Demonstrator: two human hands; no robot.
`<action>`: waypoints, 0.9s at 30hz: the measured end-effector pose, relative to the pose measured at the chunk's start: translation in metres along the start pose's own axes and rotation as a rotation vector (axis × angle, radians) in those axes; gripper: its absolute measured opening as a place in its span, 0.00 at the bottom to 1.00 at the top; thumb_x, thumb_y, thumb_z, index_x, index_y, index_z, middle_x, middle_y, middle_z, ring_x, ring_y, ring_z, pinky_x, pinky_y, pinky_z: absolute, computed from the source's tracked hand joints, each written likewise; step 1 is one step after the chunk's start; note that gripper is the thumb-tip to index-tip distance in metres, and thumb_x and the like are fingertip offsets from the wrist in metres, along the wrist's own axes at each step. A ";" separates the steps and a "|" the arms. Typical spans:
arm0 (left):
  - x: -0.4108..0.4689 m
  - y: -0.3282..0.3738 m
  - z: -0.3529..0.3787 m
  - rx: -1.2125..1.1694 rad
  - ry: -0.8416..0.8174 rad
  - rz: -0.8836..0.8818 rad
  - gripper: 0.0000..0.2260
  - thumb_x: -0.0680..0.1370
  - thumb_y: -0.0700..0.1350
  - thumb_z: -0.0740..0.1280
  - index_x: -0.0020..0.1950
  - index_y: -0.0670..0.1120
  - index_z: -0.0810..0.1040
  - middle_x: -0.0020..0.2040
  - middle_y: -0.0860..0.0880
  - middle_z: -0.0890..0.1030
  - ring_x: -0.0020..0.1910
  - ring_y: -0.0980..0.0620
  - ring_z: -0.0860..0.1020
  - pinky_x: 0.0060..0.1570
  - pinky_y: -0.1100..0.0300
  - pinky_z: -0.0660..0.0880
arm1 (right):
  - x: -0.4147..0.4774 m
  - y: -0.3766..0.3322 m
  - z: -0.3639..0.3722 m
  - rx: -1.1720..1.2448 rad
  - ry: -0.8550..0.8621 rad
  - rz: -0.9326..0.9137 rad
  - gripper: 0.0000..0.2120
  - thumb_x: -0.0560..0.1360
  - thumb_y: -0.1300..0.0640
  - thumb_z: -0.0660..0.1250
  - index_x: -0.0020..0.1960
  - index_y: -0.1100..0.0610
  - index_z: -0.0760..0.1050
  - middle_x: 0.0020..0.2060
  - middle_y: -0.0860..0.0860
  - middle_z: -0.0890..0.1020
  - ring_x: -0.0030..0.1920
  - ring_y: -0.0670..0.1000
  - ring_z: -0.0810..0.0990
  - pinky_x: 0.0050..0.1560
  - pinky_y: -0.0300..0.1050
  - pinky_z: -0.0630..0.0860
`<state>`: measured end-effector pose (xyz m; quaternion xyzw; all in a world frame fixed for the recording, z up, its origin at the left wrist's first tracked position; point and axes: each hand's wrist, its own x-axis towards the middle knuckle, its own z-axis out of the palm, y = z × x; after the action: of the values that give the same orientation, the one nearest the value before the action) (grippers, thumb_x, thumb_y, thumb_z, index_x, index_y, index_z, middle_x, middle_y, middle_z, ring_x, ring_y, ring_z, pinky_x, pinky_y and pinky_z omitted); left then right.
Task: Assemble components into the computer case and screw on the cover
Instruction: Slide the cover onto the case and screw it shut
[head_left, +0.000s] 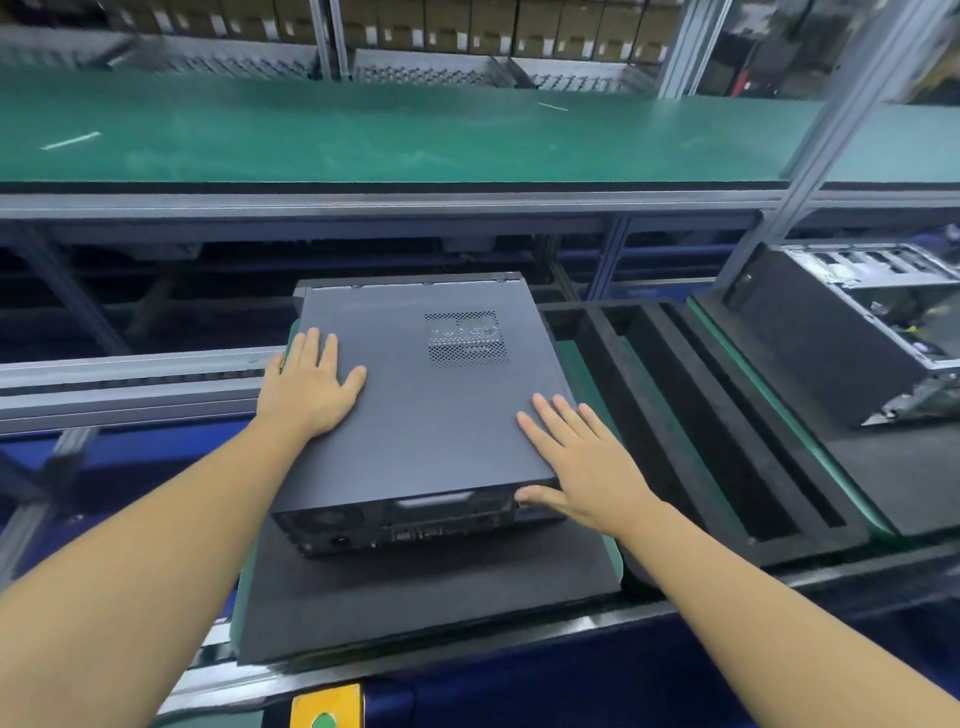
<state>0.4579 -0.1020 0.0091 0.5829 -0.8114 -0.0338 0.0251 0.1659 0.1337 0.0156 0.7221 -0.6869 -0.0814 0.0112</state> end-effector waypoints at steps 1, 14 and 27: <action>-0.001 0.000 0.000 0.008 0.000 0.001 0.34 0.80 0.66 0.44 0.81 0.48 0.50 0.82 0.46 0.48 0.80 0.49 0.45 0.77 0.47 0.48 | 0.000 0.000 0.000 0.017 0.011 0.005 0.46 0.73 0.22 0.34 0.84 0.48 0.40 0.83 0.51 0.43 0.83 0.55 0.42 0.80 0.52 0.38; 0.005 0.008 0.000 -0.163 -0.020 -0.116 0.33 0.79 0.67 0.45 0.81 0.53 0.47 0.81 0.54 0.42 0.80 0.52 0.41 0.72 0.41 0.60 | 0.020 0.009 -0.009 0.238 -0.034 0.017 0.48 0.70 0.21 0.38 0.84 0.45 0.41 0.82 0.46 0.38 0.82 0.51 0.34 0.82 0.55 0.46; 0.012 0.010 -0.009 -0.479 0.044 -0.496 0.37 0.65 0.75 0.68 0.52 0.41 0.72 0.47 0.43 0.78 0.41 0.41 0.75 0.39 0.51 0.71 | 0.016 0.005 -0.002 0.752 0.012 0.383 0.70 0.57 0.23 0.74 0.83 0.50 0.40 0.82 0.42 0.49 0.78 0.50 0.62 0.72 0.51 0.67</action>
<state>0.4451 -0.1102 0.0188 0.7406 -0.6134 -0.2158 0.1695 0.1615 0.1174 0.0168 0.5355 -0.7906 0.1826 -0.2343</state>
